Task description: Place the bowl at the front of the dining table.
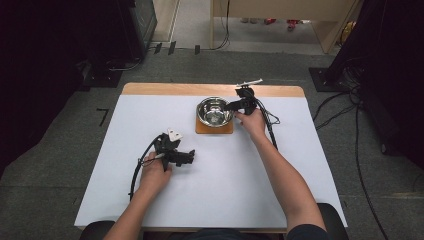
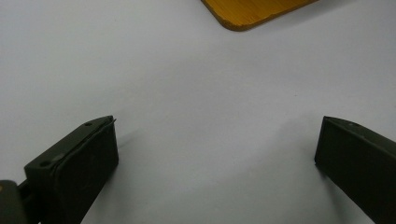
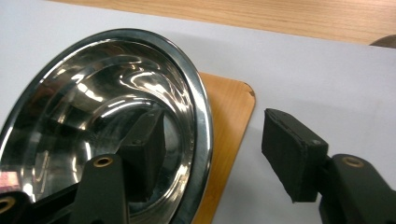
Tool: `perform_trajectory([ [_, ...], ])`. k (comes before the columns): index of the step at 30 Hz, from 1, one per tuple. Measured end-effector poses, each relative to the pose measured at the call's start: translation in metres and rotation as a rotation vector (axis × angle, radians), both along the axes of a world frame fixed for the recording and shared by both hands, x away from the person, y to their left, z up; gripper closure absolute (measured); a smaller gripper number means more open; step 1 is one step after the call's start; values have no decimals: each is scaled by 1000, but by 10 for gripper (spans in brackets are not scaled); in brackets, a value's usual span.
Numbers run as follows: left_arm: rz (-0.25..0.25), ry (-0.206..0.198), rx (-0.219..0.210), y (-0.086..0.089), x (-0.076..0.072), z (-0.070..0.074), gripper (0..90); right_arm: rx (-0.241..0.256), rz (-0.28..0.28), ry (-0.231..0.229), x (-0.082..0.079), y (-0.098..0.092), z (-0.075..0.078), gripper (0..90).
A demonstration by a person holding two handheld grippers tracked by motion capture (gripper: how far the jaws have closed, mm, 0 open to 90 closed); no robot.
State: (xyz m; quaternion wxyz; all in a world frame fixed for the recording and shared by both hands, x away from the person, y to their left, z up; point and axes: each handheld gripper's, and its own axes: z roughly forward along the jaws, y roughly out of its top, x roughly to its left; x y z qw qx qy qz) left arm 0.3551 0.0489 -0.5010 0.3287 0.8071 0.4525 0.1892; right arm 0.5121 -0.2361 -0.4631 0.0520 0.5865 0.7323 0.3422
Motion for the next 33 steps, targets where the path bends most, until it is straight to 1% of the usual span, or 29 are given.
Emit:
perform_trajectory([
  [3, 0, 0, 0, 0, 0, 0, 0, -56, 3, -8, -2, 1, 2, 397],
  [5, 0, 0, 0, 0, 0, 0, 0, -72, 11, -8, -2, 0, 2, 397],
  [7, 0, 0, 0, 0, 0, 0, 0, -58, 15, 4, -2, -2, 3, 374],
  [10, 0, 0, 0, 0, 0, 0, 0, -15, 27, 35, -3, -7, 5, 353],
  [13, 0, 0, 0, 0, 0, 0, 0, 6, 54, 44, -5, -10, 6, 324],
  [16, 0, 0, 0, 0, 0, 0, 0, 5, 62, 37, -7, -13, 9, 324],
  [19, 1, 0, -1, 0, 0, 0, 0, 27, 62, 22, -10, -14, 12, 324],
  [25, 0, 0, 0, 0, 0, 0, 0, 22, 69, -7, -16, -17, 15, 319],
  [30, 0, 0, 0, 0, 0, 0, 0, 27, 77, -16, -21, -21, 17, 314],
  [31, 0, 0, 0, 0, 0, 0, 0, 23, 82, -13, -22, -21, 17, 314],
  [33, 0, 0, 0, 0, 0, 0, 0, 8, 89, -21, -26, -23, 19, 314],
])
